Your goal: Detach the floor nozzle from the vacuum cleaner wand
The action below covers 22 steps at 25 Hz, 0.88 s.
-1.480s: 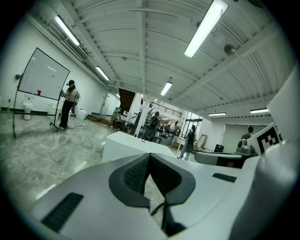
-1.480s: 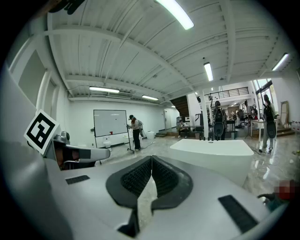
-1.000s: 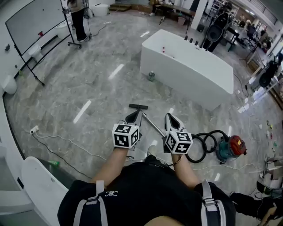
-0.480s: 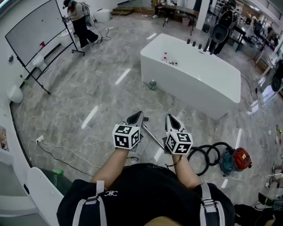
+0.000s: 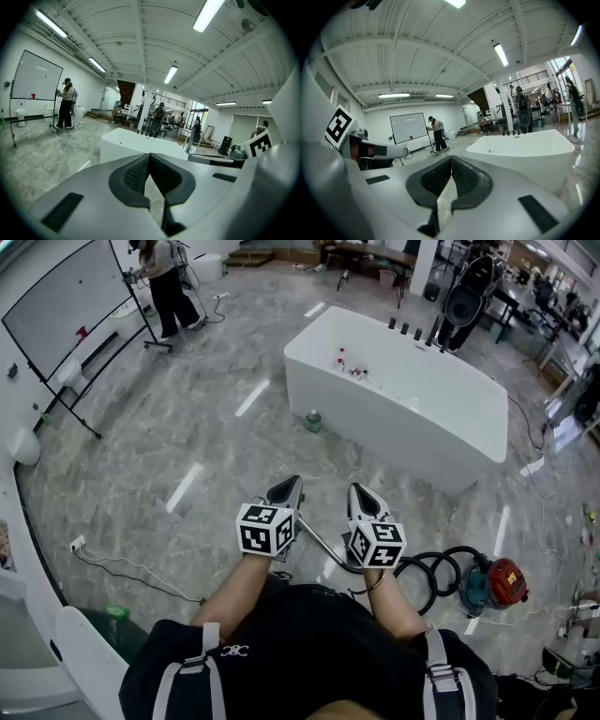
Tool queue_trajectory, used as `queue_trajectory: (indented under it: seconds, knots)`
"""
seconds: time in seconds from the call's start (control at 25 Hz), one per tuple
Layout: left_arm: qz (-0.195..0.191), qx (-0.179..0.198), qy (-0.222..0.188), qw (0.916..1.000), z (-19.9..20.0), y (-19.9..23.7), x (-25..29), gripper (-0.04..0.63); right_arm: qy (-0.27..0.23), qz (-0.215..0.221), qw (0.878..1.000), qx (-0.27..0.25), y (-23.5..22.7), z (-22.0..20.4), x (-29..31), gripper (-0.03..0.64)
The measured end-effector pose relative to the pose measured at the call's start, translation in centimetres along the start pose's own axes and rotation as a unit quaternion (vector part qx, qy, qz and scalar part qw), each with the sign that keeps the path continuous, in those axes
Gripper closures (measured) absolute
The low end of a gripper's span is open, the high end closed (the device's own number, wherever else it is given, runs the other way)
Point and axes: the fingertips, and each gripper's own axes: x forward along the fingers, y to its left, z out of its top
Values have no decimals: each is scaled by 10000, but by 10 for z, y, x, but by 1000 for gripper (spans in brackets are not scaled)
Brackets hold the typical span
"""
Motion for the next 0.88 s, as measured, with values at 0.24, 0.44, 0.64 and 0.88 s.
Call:
queue_trajectory:
  seconds: [0.24, 0.44, 0.64, 0.88]
  knots:
    - [-340, -193, 65, 9992, 13, 25, 44, 586, -1, -152, 9999, -49, -10, 11, 46, 600]
    - [-600, -150, 59, 9981, 38, 88, 79, 586, 34, -417, 9991, -18, 0, 15, 118, 600]
    - [-948, -463, -40, 9944, 68, 163, 99, 586, 46, -278, 9994, -174, 32, 25, 196, 600]
    - [-938, -505, 322, 9938, 64, 230, 120, 586, 356, -557, 9977, -152, 47, 16, 246, 600]
